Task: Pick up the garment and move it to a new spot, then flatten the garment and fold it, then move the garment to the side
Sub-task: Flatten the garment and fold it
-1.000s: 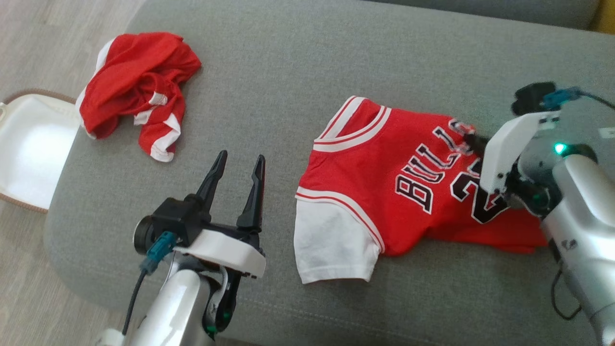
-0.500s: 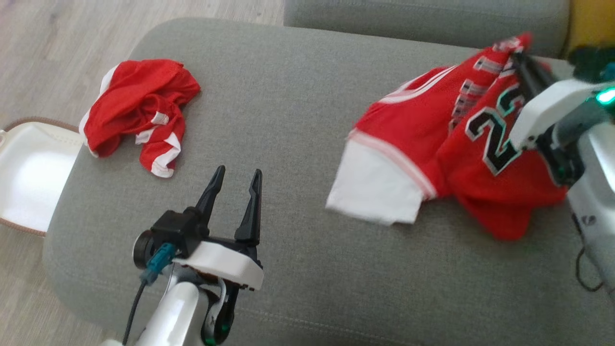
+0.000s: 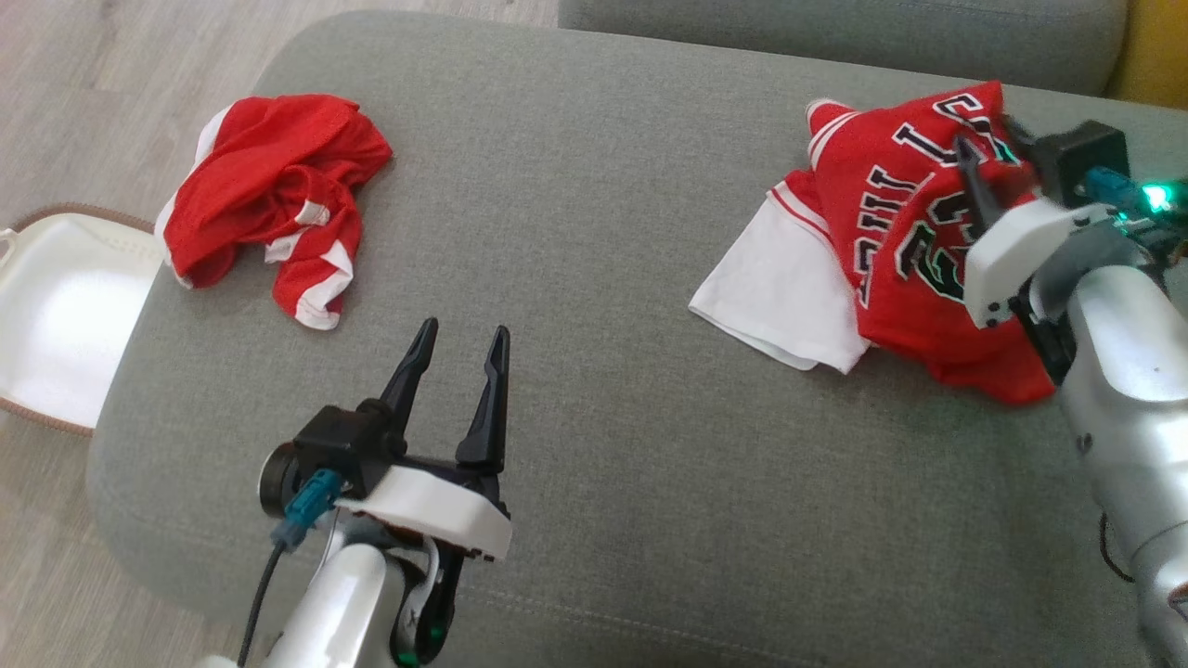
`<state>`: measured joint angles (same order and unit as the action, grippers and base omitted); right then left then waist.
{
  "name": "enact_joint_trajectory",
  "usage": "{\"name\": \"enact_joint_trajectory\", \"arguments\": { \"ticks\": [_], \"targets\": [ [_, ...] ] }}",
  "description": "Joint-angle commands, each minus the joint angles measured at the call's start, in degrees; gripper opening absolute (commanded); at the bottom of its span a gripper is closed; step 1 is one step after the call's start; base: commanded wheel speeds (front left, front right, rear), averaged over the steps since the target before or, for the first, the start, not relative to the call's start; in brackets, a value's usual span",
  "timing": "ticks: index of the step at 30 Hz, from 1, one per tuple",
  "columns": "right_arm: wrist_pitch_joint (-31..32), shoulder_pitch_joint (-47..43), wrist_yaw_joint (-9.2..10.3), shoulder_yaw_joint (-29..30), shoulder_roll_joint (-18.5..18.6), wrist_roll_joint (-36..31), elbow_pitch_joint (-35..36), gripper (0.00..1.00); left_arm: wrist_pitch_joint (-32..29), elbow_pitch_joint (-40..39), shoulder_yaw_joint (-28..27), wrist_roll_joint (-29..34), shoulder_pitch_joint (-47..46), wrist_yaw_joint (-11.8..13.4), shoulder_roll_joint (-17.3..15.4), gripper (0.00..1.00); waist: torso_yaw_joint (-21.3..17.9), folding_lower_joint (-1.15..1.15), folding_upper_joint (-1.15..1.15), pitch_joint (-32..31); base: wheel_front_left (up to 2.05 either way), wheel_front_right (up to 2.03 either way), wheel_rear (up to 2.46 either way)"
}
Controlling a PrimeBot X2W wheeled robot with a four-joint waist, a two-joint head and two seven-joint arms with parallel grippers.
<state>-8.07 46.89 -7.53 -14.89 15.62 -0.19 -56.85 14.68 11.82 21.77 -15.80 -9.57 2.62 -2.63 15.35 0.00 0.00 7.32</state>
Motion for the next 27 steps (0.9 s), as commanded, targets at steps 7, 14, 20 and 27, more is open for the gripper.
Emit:
{"name": "enact_joint_trajectory", "arguments": {
  "ticks": [7, 14, 20, 27],
  "targets": [
    [-3.6, 1.3, 0.04, 7.2, -3.8, -5.0, -1.3, 1.0, 0.3, -1.1, -2.4, 0.0, -1.5, 0.6, -0.2, 1.0, -2.4, 0.0, 0.0, -1.5, 0.0, 0.0, 0.0],
    [-6.5, -3.8, 0.04, 13.2, -6.7, -3.0, 3.7, 1.0, 0.3, -2.2, -4.1, 0.0, 0.0, 0.7, -0.2, 1.0, -7.1, 0.0, 0.0, -5.4, 0.0, 0.0, 0.0],
    [-6.9, -14.6, 0.04, 14.4, -9.6, 2.5, 14.8, 1.0, 0.3, -4.2, -4.7, -0.5, 1.4, 1.2, -0.2, 1.0, -10.3, 0.0, 0.0, -8.0, 0.0, 0.0, 0.0],
    [-6.9, -31.8, 0.04, 15.5, -12.3, 5.6, 29.9, 1.0, 0.3, -4.9, -4.3, -0.3, 2.9, 1.1, -0.2, 1.0, -12.9, 0.0, 0.0, -8.5, 0.0, 0.0, 0.0]
  ]
}}
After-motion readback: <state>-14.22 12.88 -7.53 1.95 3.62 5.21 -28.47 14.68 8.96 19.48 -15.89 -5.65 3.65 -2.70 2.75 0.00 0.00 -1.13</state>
